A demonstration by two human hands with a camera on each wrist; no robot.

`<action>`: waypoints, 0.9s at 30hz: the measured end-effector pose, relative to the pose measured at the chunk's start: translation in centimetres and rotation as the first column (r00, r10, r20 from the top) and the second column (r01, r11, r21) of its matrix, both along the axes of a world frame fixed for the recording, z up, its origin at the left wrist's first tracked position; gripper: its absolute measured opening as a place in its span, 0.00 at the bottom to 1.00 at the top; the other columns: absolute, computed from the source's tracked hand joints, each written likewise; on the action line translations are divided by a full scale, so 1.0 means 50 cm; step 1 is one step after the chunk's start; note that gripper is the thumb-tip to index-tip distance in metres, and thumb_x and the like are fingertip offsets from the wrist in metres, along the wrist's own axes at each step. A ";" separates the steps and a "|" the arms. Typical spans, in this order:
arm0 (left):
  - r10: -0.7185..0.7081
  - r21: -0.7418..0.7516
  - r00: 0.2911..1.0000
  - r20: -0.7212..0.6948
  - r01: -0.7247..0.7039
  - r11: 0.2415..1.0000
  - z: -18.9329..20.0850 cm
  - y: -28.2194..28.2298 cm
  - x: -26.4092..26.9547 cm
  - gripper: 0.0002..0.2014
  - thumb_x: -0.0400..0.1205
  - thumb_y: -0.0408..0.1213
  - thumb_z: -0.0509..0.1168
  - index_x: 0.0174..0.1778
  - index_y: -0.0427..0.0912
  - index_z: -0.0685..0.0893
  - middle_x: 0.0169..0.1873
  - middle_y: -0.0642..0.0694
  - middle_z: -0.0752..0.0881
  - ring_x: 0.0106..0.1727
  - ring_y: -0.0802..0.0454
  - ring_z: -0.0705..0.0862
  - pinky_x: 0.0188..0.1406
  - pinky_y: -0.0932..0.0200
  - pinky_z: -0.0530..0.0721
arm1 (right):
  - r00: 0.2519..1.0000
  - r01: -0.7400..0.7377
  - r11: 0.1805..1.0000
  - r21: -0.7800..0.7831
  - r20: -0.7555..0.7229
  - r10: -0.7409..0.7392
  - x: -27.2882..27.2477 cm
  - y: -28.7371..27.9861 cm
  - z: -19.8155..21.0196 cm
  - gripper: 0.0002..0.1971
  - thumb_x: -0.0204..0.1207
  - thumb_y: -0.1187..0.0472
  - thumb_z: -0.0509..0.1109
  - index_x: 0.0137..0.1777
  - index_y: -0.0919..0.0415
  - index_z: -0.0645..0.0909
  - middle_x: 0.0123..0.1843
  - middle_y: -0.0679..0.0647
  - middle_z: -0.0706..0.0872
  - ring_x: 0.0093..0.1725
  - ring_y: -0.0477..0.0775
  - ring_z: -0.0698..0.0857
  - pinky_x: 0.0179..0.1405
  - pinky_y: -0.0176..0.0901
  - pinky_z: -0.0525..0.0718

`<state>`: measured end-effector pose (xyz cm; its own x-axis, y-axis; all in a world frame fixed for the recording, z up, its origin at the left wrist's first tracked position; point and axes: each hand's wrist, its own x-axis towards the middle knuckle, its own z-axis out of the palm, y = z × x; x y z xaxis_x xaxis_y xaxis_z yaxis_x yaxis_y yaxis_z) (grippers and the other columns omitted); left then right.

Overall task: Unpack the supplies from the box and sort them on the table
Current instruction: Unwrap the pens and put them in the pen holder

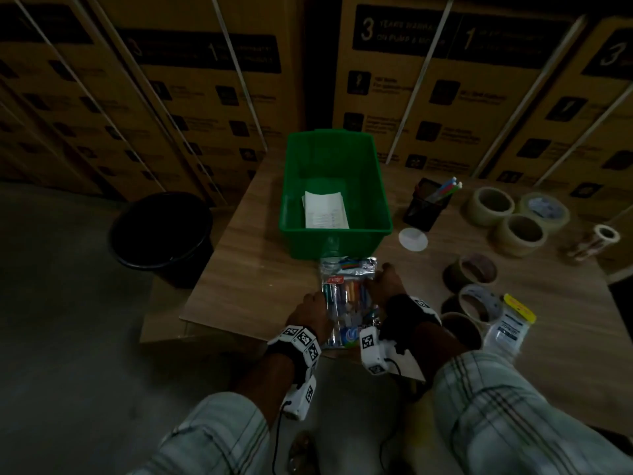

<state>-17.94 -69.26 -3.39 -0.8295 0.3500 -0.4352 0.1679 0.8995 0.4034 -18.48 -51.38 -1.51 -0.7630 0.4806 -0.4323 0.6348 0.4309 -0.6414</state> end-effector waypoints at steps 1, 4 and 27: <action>0.007 0.016 1.000 0.006 -0.007 1.000 0.001 -0.001 0.000 0.28 0.79 0.44 0.68 0.73 0.42 0.67 0.67 0.37 0.74 0.63 0.37 0.81 0.60 0.45 0.83 | 1.000 0.019 1.000 0.000 0.011 -0.019 -0.004 0.004 -0.003 0.28 0.73 0.59 0.73 0.68 0.72 0.69 0.66 0.68 0.79 0.65 0.67 0.79 0.63 0.55 0.78; 0.016 0.044 0.999 0.030 -0.017 0.999 0.008 -0.003 0.002 0.30 0.78 0.47 0.69 0.74 0.45 0.68 0.66 0.38 0.75 0.63 0.38 0.81 0.61 0.46 0.82 | 1.000 -0.010 1.000 -0.028 0.008 0.010 0.001 0.012 0.012 0.16 0.75 0.59 0.73 0.55 0.69 0.76 0.53 0.64 0.81 0.52 0.59 0.80 0.53 0.52 0.78; 0.062 0.459 0.990 -0.130 0.004 0.889 0.200 0.201 0.164 0.71 0.60 0.63 0.77 0.80 0.53 0.26 0.83 0.39 0.56 0.82 0.41 0.63 0.77 0.46 0.71 | 0.790 -0.438 0.893 0.103 -0.430 0.437 0.259 0.138 0.248 0.07 0.71 0.62 0.70 0.46 0.63 0.76 0.45 0.61 0.84 0.45 0.60 0.84 0.41 0.51 0.82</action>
<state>-9.73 -59.20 6.63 -0.8820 0.4571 -0.1145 0.2278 0.6265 0.7454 -5.54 -44.48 10.87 -0.9987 0.0495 -0.0103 0.0378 0.5939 -0.8037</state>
